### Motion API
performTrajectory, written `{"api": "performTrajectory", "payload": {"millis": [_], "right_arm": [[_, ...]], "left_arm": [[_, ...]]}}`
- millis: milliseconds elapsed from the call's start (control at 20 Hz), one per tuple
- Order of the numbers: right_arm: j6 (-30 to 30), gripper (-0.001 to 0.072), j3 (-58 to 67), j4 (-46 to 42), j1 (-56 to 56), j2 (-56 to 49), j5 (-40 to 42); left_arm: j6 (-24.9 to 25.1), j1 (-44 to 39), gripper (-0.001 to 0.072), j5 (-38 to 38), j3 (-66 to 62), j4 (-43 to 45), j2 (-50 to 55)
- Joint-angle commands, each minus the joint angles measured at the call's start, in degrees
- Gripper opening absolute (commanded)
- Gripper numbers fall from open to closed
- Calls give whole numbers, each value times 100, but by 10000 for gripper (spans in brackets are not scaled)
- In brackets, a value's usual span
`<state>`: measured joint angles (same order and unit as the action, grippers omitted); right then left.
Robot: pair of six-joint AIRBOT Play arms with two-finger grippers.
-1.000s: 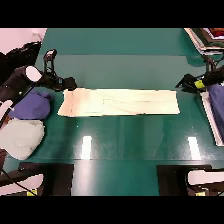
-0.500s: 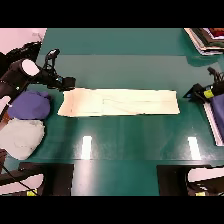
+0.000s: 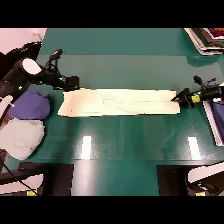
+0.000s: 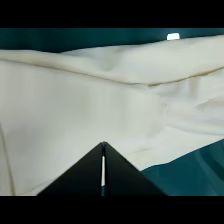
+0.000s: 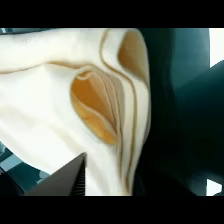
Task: Fold the shirts.
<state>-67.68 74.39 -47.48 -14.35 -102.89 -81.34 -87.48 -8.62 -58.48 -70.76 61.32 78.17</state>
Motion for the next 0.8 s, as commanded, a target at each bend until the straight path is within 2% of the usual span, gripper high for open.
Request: {"api": "performTrajectory", "payload": {"millis": [0,50,100,250,500,750], "right_arm": [[70,142,278,92,367,-129,-13],[70,49,363,94,391,-70,-52],[70,17,437,96,389,24,-101],[57,16,728,120,393,542,-332],[-664,16,1670,153,807,1443,-540],[-1097,16,2824,289,1547,1596,-525]], "left_arm": [[96,-466,26,42,-85,-136,293],[98,-691,26,50,-210,-136,492],[103,-894,26,66,-374,-138,702],[116,-1484,26,149,-1161,-153,1491],[90,-2162,26,302,-2531,-374,2717],[90,-2461,26,562,-2911,-780,3314]]}}
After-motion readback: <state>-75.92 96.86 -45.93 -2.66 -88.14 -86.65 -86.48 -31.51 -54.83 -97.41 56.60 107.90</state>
